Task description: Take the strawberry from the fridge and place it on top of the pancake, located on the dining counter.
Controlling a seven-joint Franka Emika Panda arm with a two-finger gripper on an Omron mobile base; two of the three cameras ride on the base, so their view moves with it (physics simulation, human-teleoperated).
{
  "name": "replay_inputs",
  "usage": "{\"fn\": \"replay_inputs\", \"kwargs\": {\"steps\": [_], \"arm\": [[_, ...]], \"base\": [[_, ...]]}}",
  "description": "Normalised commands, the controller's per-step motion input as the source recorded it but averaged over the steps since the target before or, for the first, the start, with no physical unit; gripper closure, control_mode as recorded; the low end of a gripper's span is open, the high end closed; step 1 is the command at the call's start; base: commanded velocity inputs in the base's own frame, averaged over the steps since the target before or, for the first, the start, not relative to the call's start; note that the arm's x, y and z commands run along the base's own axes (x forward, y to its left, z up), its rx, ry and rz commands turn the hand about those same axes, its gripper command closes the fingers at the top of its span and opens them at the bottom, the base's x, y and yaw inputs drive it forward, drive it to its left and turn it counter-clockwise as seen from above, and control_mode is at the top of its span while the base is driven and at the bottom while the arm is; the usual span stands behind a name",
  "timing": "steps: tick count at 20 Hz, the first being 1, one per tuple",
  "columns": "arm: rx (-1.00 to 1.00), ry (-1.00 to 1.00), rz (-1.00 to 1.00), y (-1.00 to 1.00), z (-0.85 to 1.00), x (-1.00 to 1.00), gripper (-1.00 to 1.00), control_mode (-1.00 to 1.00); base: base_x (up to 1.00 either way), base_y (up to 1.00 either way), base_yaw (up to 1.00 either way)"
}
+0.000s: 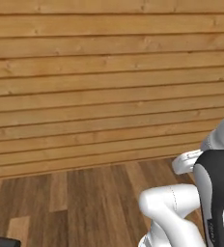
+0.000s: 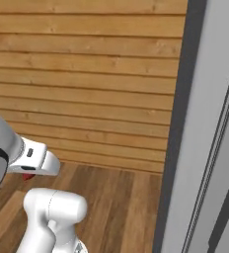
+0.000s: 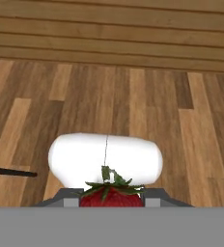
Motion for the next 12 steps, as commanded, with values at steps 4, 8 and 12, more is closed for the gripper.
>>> {"fn": "replay_inputs", "kwargs": {"steps": [4, 8, 12], "arm": [[0.00, 0.00, 0.00, 0.00, 0.00, 0.00, 1.00, 1.00], [0.00, 0.00, 0.00, 0.00, 0.00, 0.00, 1.00, 1.00], [0.00, 0.00, 0.00, 0.00, 0.00, 0.00, 1.00, 1.00]], "base": [[1.00, 0.38, 0.00], [1.00, 0.04, 0.00], [1.00, -0.53, -0.15]]}}
